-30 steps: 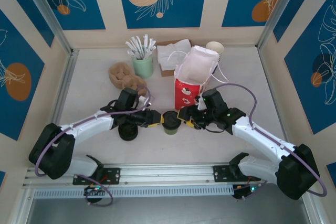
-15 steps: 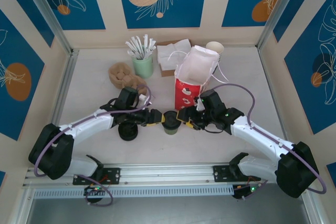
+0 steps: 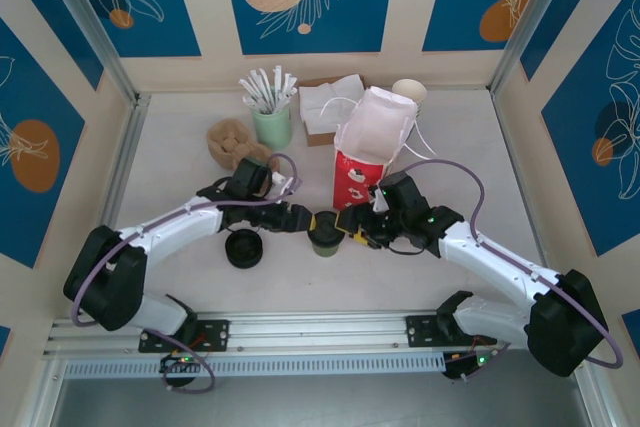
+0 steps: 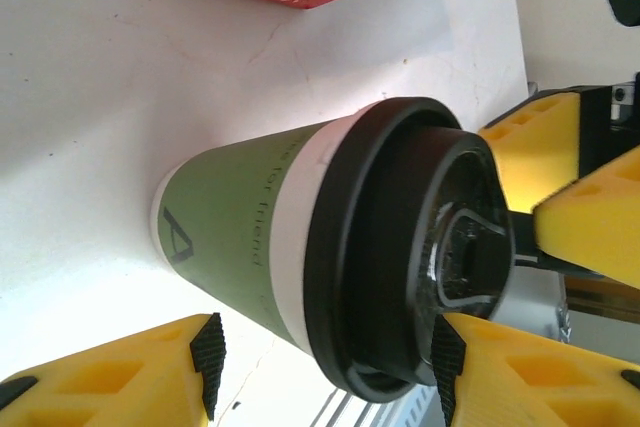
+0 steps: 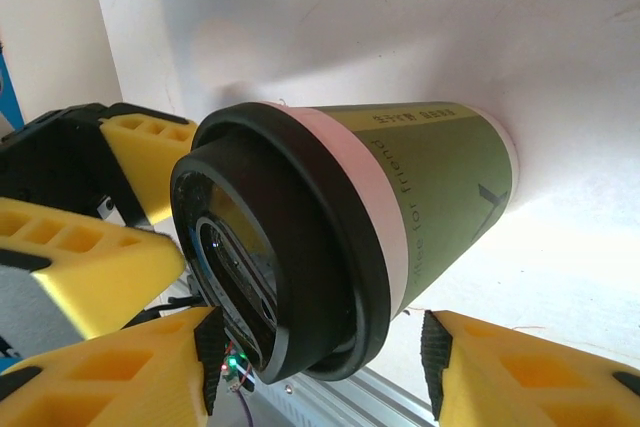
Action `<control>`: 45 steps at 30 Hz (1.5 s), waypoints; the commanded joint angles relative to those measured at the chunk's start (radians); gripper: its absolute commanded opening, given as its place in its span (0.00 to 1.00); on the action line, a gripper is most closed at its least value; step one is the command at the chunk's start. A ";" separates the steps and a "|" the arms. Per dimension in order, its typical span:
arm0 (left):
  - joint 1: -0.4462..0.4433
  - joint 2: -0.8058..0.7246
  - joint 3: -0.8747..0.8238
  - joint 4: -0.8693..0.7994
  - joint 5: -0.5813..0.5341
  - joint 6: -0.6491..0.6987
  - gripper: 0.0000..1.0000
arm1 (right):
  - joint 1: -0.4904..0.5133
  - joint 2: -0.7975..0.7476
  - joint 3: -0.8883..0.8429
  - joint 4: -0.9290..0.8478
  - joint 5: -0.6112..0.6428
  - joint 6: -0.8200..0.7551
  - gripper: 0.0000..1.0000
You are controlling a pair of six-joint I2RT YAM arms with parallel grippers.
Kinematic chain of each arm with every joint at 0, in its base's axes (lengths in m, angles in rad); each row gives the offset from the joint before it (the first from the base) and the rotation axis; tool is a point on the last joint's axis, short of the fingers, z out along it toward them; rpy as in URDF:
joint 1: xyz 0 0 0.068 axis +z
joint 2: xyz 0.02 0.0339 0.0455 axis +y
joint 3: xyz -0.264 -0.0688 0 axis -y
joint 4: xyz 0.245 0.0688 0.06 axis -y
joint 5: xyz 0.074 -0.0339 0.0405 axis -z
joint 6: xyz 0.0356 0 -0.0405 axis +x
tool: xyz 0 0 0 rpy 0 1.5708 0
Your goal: Pack the takeout coffee
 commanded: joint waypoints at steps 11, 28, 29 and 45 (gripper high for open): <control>-0.009 0.049 0.060 0.017 -0.017 0.012 0.58 | 0.015 -0.007 0.015 -0.028 0.041 -0.008 0.58; -0.020 0.101 0.086 0.017 -0.025 0.024 0.56 | 0.018 0.004 0.000 -0.064 0.102 0.027 0.51; -0.022 0.106 0.084 0.019 -0.024 0.025 0.56 | 0.018 0.005 -0.002 -0.067 0.107 0.029 0.51; -0.030 0.123 0.067 0.031 -0.028 0.025 0.53 | 0.030 0.032 -0.014 -0.120 0.168 0.077 0.37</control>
